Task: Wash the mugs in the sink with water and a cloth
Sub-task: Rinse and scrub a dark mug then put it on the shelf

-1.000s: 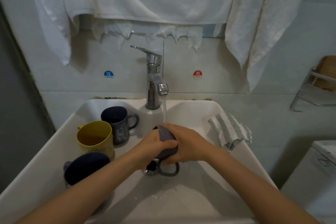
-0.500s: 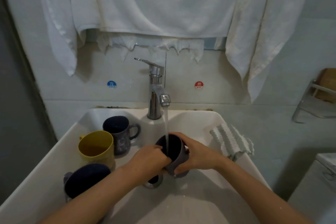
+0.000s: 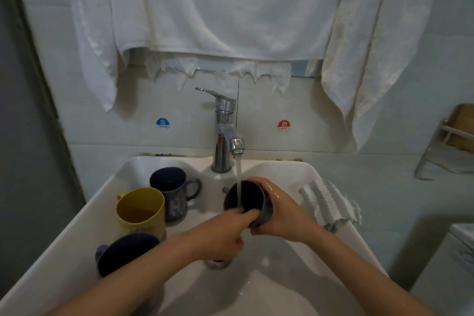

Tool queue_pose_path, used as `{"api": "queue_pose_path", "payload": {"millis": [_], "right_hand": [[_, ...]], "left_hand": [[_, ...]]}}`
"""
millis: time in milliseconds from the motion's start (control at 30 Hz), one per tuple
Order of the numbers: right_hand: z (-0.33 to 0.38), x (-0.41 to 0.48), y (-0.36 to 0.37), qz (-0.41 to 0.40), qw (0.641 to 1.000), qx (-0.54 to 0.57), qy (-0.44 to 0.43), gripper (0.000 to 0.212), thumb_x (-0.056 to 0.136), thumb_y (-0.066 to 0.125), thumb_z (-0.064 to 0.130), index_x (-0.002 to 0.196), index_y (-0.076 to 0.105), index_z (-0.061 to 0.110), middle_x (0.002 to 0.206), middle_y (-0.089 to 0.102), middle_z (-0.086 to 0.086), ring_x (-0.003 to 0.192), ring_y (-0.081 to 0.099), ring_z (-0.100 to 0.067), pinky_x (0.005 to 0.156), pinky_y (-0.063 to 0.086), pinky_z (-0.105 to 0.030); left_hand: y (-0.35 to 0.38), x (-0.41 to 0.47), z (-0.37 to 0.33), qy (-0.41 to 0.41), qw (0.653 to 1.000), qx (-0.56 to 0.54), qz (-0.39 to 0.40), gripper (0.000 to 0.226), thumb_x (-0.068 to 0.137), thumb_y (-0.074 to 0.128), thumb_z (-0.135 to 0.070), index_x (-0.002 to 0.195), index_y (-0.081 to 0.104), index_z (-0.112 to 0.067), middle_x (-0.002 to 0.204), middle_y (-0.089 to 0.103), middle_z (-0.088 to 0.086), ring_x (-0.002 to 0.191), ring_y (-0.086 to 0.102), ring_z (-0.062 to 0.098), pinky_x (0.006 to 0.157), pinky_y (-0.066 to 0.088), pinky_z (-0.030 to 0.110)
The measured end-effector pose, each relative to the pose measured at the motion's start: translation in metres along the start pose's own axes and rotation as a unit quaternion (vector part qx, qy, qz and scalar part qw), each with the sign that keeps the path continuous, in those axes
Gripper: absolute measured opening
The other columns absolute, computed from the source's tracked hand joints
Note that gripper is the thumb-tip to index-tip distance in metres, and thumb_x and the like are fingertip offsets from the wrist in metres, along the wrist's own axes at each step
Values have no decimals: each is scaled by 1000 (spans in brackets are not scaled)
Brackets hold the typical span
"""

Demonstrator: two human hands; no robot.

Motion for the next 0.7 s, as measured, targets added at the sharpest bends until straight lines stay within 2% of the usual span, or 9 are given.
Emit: {"api": "queue_pose_path", "payload": {"millis": [100, 167, 233, 333, 400, 467, 567, 633, 700], "right_hand": [[-3, -1, 5, 40, 999, -26, 6, 95, 52, 88, 20, 133, 40, 25, 126, 49, 13, 114, 47, 1, 94, 35, -7], [-3, -1, 6, 40, 999, -35, 5, 95, 53, 89, 20, 134, 39, 24, 125, 48, 15, 114, 46, 2, 93, 33, -3], [-4, 0, 7, 30, 999, -32, 8, 96, 53, 89, 20, 135, 39, 24, 126, 47, 15, 114, 45, 2, 92, 32, -2], [-4, -1, 11, 30, 999, -28, 5, 95, 53, 89, 20, 135, 40, 24, 128, 49, 11, 115, 47, -1, 95, 35, -7], [-5, -2, 11, 25, 999, -30, 1, 94, 53, 89, 19, 133, 41, 25, 126, 49, 13, 114, 47, 1, 94, 35, -6], [-3, -2, 8, 12, 999, -32, -1, 93, 52, 89, 19, 128, 38, 33, 123, 47, 18, 112, 45, 3, 93, 34, -4], [1, -2, 8, 14, 999, -36, 2, 91, 52, 89, 19, 125, 37, 38, 120, 48, 20, 109, 47, 4, 91, 37, -6], [2, -2, 9, 19, 999, -32, 0, 90, 53, 89, 18, 126, 40, 36, 118, 50, 19, 108, 48, 4, 91, 38, -7], [3, -2, 7, 18, 999, -30, -4, 89, 53, 89, 16, 128, 43, 31, 118, 51, 18, 107, 49, 2, 91, 38, -6]], "left_hand": [[-6, -3, 8, 30, 956, 291, -36, 55, 63, 81, -23, 116, 65, -26, 128, 59, -2, 127, 47, 14, 114, 14, 32], [7, -2, 15, -2, 946, 326, 0, 61, 85, 61, -13, 141, 38, -16, 152, 28, 7, 144, 15, 22, 109, -17, 36], [12, -1, 16, -32, 960, 277, 17, 62, 89, 51, -10, 146, 25, -12, 155, 21, 8, 145, 7, 24, 104, -25, 31], [15, 1, 8, -47, 995, 80, 26, 56, 86, 53, -17, 140, 37, -16, 141, 44, 5, 137, 26, 21, 118, -4, 31], [11, -1, 6, -84, 988, -113, 66, 40, 84, 55, -22, 123, 52, -13, 123, 57, 6, 116, 48, 22, 106, 31, 30], [10, -2, 9, -87, 979, -171, 71, 40, 83, 55, -21, 122, 54, -13, 123, 56, 6, 109, 52, 21, 94, 44, 31], [15, -2, 21, -32, 996, 49, 63, 52, 85, 57, -11, 135, 47, -23, 140, 46, -1, 130, 38, 18, 112, 28, 29], [14, -1, 21, 32, 973, 227, 0, 51, 72, 74, -17, 121, 62, -26, 129, 59, -3, 126, 48, 15, 115, 16, 30], [0, 1, 14, 31, 961, 268, -66, 50, 50, 86, -23, 98, 74, -27, 109, 70, -3, 110, 61, 15, 108, 33, 31]]}}
Point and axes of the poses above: each hand's wrist, its own x-axis towards the middle knuckle, its own y-axis out of the palm, z = x × y, the point moved 7 cm from there along x, towards the middle knuckle
